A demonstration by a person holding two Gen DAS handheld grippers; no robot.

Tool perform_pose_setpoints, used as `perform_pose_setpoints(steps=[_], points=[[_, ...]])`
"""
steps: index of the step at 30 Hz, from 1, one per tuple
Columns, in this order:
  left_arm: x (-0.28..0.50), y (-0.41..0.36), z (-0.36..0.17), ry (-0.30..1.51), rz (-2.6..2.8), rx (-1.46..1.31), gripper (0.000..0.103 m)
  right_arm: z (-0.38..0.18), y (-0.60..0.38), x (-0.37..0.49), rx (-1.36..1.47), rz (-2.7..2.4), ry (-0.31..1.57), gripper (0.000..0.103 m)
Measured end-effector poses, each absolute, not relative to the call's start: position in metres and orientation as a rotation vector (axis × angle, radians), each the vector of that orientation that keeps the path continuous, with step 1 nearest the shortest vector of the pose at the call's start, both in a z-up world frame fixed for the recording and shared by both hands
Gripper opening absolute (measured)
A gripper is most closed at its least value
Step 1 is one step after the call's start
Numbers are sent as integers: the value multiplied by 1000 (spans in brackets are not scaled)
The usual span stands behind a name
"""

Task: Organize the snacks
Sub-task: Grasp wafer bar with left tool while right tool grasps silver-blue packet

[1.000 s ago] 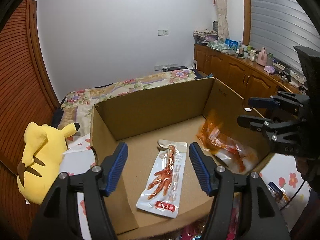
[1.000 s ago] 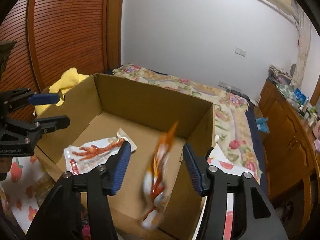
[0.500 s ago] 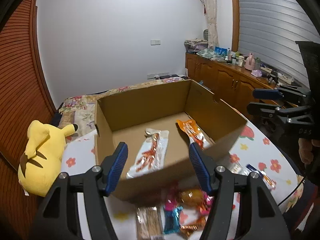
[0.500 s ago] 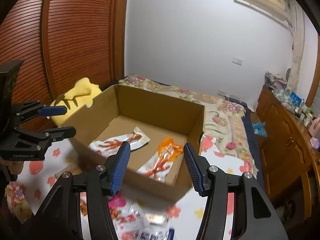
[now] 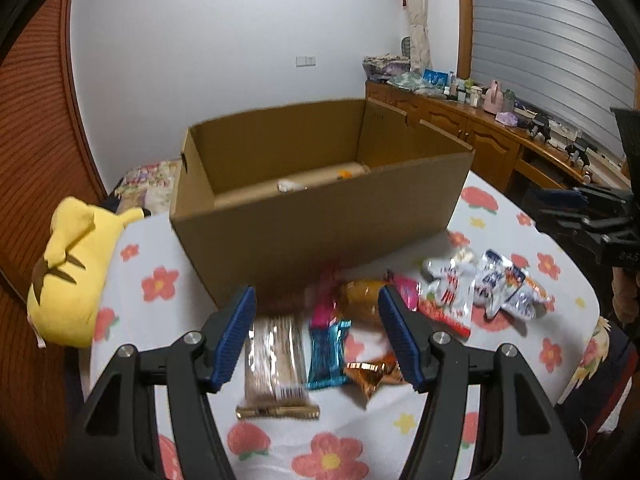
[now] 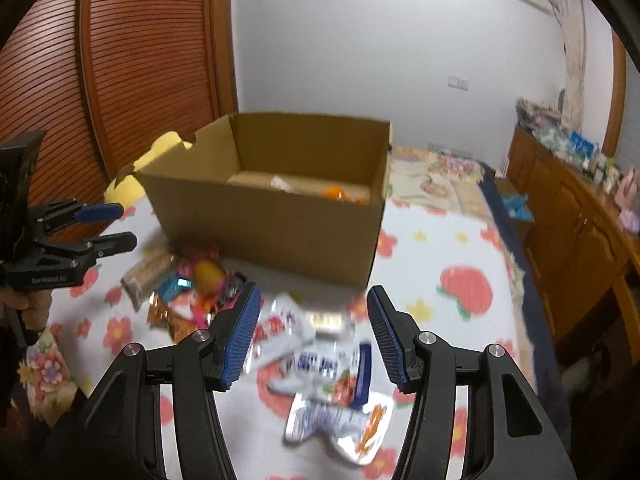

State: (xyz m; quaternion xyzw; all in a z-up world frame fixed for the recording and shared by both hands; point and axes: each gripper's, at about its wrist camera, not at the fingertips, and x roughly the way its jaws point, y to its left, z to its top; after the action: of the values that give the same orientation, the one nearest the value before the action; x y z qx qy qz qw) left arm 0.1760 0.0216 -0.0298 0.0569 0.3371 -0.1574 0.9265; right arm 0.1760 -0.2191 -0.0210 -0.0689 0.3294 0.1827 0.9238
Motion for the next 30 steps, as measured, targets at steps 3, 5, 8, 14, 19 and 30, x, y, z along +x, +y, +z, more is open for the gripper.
perform_pose_setpoints(steps=[3, 5, 8, 14, 19, 30], points=[[177, 28, -44, 718, -318, 102, 64, -36, -227, 168, -148, 342, 698, 65], [180, 31, -52, 740, -313, 94, 67, -49, -234, 165, -127, 337, 724, 67], [185, 36, -66, 774, -296, 93, 67, -65, -243, 162, -103, 315, 748, 72], [195, 46, -86, 827, -277, 60, 68, -91, -249, 163, -85, 297, 786, 73], [201, 46, -95, 843, -263, 54, 68, -97, -254, 162, -53, 296, 773, 84], [214, 44, -105, 876, -245, 57, 68, -117, -249, 163, -58, 310, 819, 85]])
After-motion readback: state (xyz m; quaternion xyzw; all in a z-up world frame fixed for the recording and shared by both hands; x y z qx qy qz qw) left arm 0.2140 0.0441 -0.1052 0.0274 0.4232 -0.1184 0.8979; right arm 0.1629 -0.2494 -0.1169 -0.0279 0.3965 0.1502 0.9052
